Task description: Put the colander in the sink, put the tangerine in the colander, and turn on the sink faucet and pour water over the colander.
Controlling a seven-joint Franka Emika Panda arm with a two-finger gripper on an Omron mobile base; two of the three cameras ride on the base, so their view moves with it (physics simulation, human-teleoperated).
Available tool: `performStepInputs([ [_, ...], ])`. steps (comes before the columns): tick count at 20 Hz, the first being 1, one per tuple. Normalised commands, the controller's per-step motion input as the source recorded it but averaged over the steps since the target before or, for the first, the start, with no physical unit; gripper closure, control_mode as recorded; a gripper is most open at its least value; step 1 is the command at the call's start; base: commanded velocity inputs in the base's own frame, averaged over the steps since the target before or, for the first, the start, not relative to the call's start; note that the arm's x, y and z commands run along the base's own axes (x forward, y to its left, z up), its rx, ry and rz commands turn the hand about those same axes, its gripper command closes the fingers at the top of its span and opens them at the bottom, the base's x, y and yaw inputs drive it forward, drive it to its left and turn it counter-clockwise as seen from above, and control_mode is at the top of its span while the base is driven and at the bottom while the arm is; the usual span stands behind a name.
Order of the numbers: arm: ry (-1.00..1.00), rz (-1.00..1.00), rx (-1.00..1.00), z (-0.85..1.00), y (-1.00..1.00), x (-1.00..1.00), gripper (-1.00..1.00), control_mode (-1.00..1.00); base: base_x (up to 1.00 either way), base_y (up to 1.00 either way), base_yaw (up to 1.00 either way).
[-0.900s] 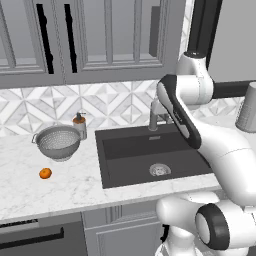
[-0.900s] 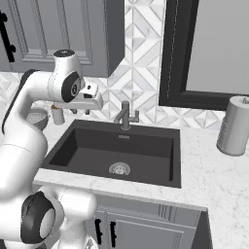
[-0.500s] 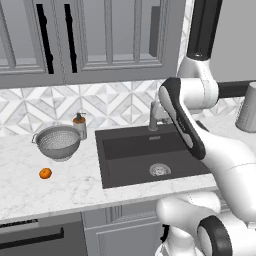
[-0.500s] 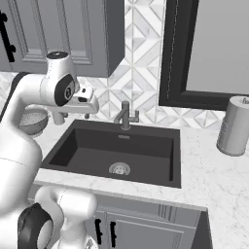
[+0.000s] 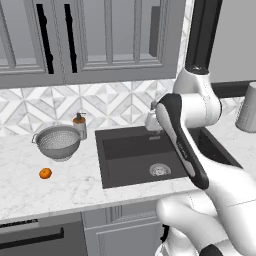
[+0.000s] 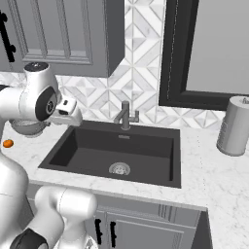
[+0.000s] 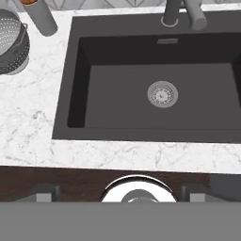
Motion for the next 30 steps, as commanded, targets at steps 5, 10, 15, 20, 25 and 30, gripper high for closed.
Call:
performStepInputs([
  [5, -0.06, -0.12, 0.10, 0.00, 0.66, -0.25, -1.00, -1.00, 0.00, 0.00, 0.00],
  [10, -0.05, -0.15, 0.10, -0.05, 0.85, -0.07, -1.00, -1.00, 0.00, 0.00, 0.00],
  [15, 0.00, -0.17, 0.03, -0.41, 0.65, 0.05, -1.00, -1.00, 0.00, 0.00, 0.00],
  [20, 0.02, -0.02, 0.14, -0.55, 0.42, 0.44, -1.00, -1.00, 0.00, 0.00, 0.00],
  [25, 0.00, -0.01, 0.16, -0.38, 0.59, 0.76, -1.00, -1.00, 0.00, 0.00, 0.00],
  [30, 0.00, -0.12, 0.09, -0.07, 0.70, 0.52, -1.00, -1.00, 0.00, 0.00, 0.00],
])
